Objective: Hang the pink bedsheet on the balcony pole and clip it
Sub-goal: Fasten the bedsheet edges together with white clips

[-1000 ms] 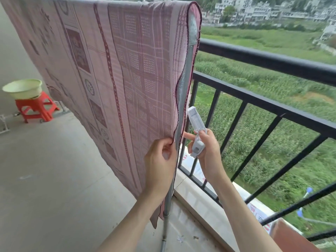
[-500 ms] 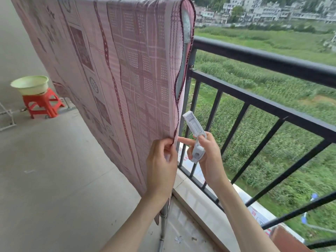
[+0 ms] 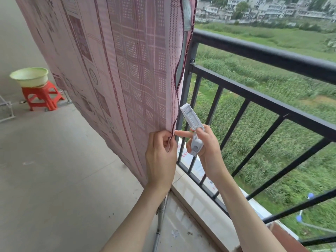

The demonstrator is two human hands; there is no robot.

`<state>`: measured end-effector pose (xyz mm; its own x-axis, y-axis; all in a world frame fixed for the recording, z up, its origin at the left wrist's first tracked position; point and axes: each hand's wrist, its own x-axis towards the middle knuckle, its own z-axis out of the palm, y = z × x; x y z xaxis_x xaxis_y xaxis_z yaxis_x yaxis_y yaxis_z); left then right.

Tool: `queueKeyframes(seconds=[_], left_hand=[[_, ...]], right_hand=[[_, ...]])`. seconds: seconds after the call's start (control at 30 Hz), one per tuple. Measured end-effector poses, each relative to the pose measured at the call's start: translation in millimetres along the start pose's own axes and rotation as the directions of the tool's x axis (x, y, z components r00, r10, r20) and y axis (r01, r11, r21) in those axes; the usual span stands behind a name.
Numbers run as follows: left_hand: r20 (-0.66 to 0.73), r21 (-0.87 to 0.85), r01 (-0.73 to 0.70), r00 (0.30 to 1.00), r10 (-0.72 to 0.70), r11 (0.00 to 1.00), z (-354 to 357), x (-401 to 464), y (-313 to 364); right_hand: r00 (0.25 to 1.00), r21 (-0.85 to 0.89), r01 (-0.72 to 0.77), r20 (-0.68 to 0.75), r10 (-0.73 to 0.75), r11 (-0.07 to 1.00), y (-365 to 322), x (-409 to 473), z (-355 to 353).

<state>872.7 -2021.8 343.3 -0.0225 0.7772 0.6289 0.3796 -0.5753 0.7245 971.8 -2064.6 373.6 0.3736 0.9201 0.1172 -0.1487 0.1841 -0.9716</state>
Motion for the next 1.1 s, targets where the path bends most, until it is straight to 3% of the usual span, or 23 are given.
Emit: queueKeyframes(seconds=[0.3, 0.6, 1.1], left_hand=[[0.019, -0.050, 0.068, 0.998, -0.067, 0.996, -2, 3, -1], [0.111, -0.180, 0.023, 0.994, -0.003, 0.983, -8, -7, 5], [0.067, -0.160, 0.134, 0.990, -0.125, 0.978, 3, -12, 2]], right_hand=[[1.000, 0.038, -0.007, -0.023, 0.008, 0.999, 6, -4, -1], [0.999, 0.076, 0.002, -0.049, 0.002, 0.997, 0, -6, -1], [0.993, 0.118, -0.117, -0.017, 0.119, 0.986, 16, -9, -7]])
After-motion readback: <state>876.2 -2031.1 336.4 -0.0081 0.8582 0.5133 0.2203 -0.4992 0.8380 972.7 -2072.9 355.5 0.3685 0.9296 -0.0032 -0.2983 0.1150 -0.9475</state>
